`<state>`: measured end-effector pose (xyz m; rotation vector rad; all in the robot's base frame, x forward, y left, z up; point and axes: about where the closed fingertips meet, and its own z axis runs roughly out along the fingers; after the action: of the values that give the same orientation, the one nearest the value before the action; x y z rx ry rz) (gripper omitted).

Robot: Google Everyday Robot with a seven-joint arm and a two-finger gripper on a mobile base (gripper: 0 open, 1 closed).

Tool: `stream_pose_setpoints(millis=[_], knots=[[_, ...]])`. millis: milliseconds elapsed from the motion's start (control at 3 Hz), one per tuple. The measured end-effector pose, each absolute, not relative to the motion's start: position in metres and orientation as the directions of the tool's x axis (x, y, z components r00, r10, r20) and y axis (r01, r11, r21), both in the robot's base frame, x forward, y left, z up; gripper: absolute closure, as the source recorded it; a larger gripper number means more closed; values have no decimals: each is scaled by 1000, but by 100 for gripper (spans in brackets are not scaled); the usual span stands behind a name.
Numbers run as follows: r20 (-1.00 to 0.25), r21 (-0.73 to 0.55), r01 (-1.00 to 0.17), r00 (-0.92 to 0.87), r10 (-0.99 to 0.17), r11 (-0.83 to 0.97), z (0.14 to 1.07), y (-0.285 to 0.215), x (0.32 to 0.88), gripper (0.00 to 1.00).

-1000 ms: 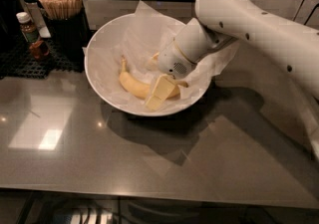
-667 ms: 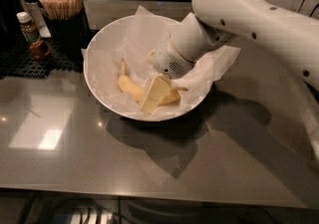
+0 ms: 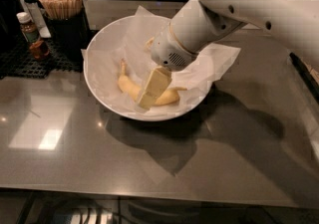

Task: Pick banana from white bowl

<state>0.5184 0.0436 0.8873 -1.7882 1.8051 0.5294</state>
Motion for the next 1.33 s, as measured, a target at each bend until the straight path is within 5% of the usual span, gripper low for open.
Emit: stream_pose_setpoints(millis=[667,1333], knots=[[-622,-95,-995,26,-783,42,887,44,518,22],[-617,-112,-992,21,-787,62,893,32,519,24]])
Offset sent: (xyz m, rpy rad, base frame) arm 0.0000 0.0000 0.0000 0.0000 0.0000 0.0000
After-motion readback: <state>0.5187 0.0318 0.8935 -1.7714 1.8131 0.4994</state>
